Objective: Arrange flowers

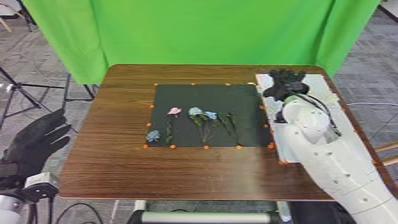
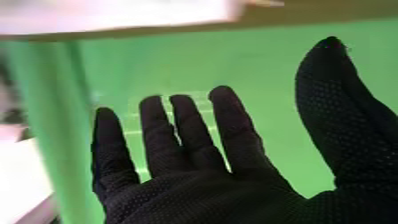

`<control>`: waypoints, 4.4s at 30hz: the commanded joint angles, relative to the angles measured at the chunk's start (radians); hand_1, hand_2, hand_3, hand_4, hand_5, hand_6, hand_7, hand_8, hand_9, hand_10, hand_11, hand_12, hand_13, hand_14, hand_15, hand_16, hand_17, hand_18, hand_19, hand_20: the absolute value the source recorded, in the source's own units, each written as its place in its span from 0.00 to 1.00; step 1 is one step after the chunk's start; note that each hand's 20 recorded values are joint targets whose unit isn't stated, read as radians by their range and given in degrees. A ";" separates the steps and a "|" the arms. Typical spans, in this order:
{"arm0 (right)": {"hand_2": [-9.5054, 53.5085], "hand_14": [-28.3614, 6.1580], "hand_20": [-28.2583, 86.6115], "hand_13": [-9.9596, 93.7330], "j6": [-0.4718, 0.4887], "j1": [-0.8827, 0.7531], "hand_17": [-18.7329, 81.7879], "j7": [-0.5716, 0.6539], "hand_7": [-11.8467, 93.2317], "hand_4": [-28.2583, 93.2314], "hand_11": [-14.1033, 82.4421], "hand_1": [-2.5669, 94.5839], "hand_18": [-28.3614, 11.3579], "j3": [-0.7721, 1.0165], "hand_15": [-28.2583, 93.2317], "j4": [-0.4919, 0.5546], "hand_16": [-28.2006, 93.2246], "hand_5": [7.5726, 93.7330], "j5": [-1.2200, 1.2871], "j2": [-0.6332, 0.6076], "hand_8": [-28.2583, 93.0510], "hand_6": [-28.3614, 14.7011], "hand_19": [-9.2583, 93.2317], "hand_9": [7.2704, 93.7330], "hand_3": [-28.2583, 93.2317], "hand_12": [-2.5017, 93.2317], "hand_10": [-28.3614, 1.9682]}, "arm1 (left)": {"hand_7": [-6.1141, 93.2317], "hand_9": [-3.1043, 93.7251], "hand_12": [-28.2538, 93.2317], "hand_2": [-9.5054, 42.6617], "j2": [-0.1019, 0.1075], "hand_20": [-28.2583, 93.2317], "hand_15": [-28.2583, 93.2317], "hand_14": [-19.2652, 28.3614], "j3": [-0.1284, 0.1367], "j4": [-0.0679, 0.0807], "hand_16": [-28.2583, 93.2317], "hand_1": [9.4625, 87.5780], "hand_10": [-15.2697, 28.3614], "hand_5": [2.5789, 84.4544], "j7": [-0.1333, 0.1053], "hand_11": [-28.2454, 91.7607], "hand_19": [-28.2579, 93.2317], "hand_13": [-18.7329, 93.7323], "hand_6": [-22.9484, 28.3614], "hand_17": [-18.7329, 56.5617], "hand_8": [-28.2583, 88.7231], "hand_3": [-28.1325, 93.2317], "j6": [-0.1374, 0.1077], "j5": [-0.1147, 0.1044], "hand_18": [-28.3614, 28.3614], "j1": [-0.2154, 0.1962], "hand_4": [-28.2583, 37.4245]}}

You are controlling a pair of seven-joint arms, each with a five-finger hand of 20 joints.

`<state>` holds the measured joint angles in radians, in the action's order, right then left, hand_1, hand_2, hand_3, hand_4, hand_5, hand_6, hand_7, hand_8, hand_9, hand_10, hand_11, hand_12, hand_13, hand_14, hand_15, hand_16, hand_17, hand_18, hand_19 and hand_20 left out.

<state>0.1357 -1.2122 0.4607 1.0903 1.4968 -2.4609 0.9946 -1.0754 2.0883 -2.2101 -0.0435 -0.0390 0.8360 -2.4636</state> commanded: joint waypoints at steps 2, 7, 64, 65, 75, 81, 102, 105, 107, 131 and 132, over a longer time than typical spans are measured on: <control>0.04 0.47 0.38 0.29 0.038 -0.058 0.14 0.112 0.31 0.04 0.19 0.30 0.13 0.106 0.22 -0.060 0.50 0.17 -0.020 -0.176 0.16 0.51 0.48 0.19 0.97 0.31 0.58 | 0.29 0.24 0.38 0.16 -0.006 0.31 0.42 0.65 0.009 -0.004 0.28 0.19 0.57 0.28 -0.010 0.38 0.55 0.31 0.49 0.11 0.14 0.82 0.008 0.000 0.82 -0.018 0.01; 0.03 0.41 0.37 0.34 0.011 -0.084 0.16 0.110 0.35 0.04 0.22 0.32 0.12 0.128 0.24 -0.093 0.46 0.18 -0.021 -0.187 0.14 0.54 0.50 0.22 0.98 0.30 0.59 | 0.29 0.24 0.38 0.16 -0.008 0.31 0.42 0.65 0.011 -0.005 0.28 0.19 0.57 0.28 -0.011 0.38 0.55 0.31 0.49 0.11 0.14 0.82 0.010 0.001 0.82 -0.019 0.01; 0.00 0.78 0.62 0.89 -0.276 0.014 0.48 -0.245 0.70 0.05 0.40 0.51 0.31 -0.179 0.71 0.012 0.48 0.65 -0.175 0.057 0.22 0.73 0.81 0.88 0.94 0.58 0.75 | 0.29 0.25 0.37 0.17 -0.016 0.31 0.42 0.66 -0.009 -0.008 0.27 0.19 0.58 0.28 0.004 0.38 0.55 0.32 0.49 0.11 0.15 0.82 0.005 0.001 0.82 -0.011 0.01; 0.00 0.78 0.62 0.89 -0.273 0.024 0.48 -0.244 0.70 0.05 0.40 0.51 0.31 -0.190 0.71 -0.001 0.48 0.65 -0.181 0.064 0.21 0.73 0.81 0.88 0.94 0.58 0.75 | 0.29 0.25 0.37 0.17 -0.017 0.31 0.42 0.66 -0.008 -0.008 0.27 0.19 0.58 0.28 0.004 0.38 0.55 0.32 0.49 0.11 0.15 0.82 0.006 0.002 0.82 -0.011 0.01; 0.00 0.79 0.62 0.88 -0.326 0.093 0.47 -0.187 0.70 0.04 0.39 0.51 0.31 -0.281 0.71 -0.142 0.49 0.64 -0.276 0.101 0.22 0.73 0.81 0.87 0.94 0.58 0.75 | 0.29 0.25 0.37 0.16 -0.014 0.31 0.42 0.65 -0.011 -0.007 0.28 0.19 0.58 0.28 0.003 0.38 0.55 0.32 0.49 0.11 0.15 0.82 0.005 0.001 0.82 -0.008 0.02; 0.00 0.80 0.63 0.87 -0.355 0.094 0.47 -0.139 0.70 0.03 0.39 0.51 0.30 -0.291 0.71 -0.161 0.50 0.63 -0.319 0.094 0.22 0.73 0.80 0.86 0.94 0.58 0.74 | 0.29 0.25 0.37 0.16 -0.011 0.31 0.42 0.65 -0.010 -0.006 0.28 0.19 0.58 0.28 0.004 0.38 0.55 0.32 0.49 0.11 0.15 0.82 0.005 0.001 0.82 -0.008 0.02; 0.00 0.77 0.64 0.79 -0.286 0.068 0.41 -0.186 0.66 0.02 0.38 0.44 0.29 -0.290 0.71 -0.119 0.52 0.55 -0.334 0.059 0.23 0.72 0.78 0.76 0.94 0.56 0.74 | 0.29 0.25 0.37 0.16 0.000 0.31 0.42 0.66 -0.006 0.000 0.28 0.19 0.58 0.28 0.009 0.38 0.55 0.32 0.49 0.11 0.15 0.82 0.010 0.000 0.82 -0.003 0.01; 0.00 0.77 0.64 0.77 -0.297 0.073 0.40 -0.171 0.65 0.02 0.38 0.44 0.29 -0.295 0.71 -0.127 0.52 0.54 -0.344 0.054 0.23 0.72 0.77 0.74 0.94 0.56 0.74 | 0.29 0.25 0.37 0.17 0.002 0.31 0.42 0.66 -0.006 0.001 0.28 0.19 0.58 0.28 0.012 0.38 0.55 0.32 0.49 0.11 0.15 0.82 0.012 -0.001 0.82 -0.002 0.01; 0.00 0.76 0.64 0.76 -0.294 0.075 0.40 -0.165 0.65 0.02 0.38 0.44 0.29 -0.294 0.71 -0.132 0.53 0.54 -0.348 0.055 0.22 0.72 0.77 0.73 0.95 0.55 0.74 | 0.29 0.25 0.37 0.17 0.003 0.31 0.42 0.66 -0.007 0.002 0.28 0.19 0.58 0.28 0.013 0.38 0.55 0.32 0.49 0.11 0.14 0.82 0.013 0.000 0.82 0.000 0.01; 0.01 0.64 0.66 0.67 -0.229 0.030 0.36 -0.230 0.57 0.04 0.59 0.32 0.25 -0.244 0.79 -0.049 0.44 0.51 -0.290 0.039 0.18 0.71 0.76 0.59 0.98 0.35 0.63 | 0.29 0.25 0.37 0.17 -0.010 0.31 0.42 0.66 -0.004 -0.001 0.28 0.19 0.58 0.28 0.009 0.39 0.55 0.32 0.49 0.11 0.15 0.82 0.013 0.002 0.82 -0.005 0.01; 0.02 0.64 0.66 0.67 -0.224 0.030 0.36 -0.228 0.57 0.04 0.60 0.31 0.25 -0.233 0.79 -0.047 0.44 0.50 -0.287 0.040 0.14 0.71 0.76 0.58 0.98 0.34 0.63 | 0.29 0.25 0.37 0.17 -0.008 0.31 0.42 0.66 -0.006 0.000 0.28 0.19 0.58 0.29 0.010 0.39 0.55 0.32 0.50 0.11 0.14 0.82 0.010 0.002 0.82 -0.001 0.01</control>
<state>-0.1085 -1.1826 0.2257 0.8414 1.4367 -2.7397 1.0335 -1.0746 2.0797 -2.2095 -0.0370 -0.0336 0.8361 -2.4578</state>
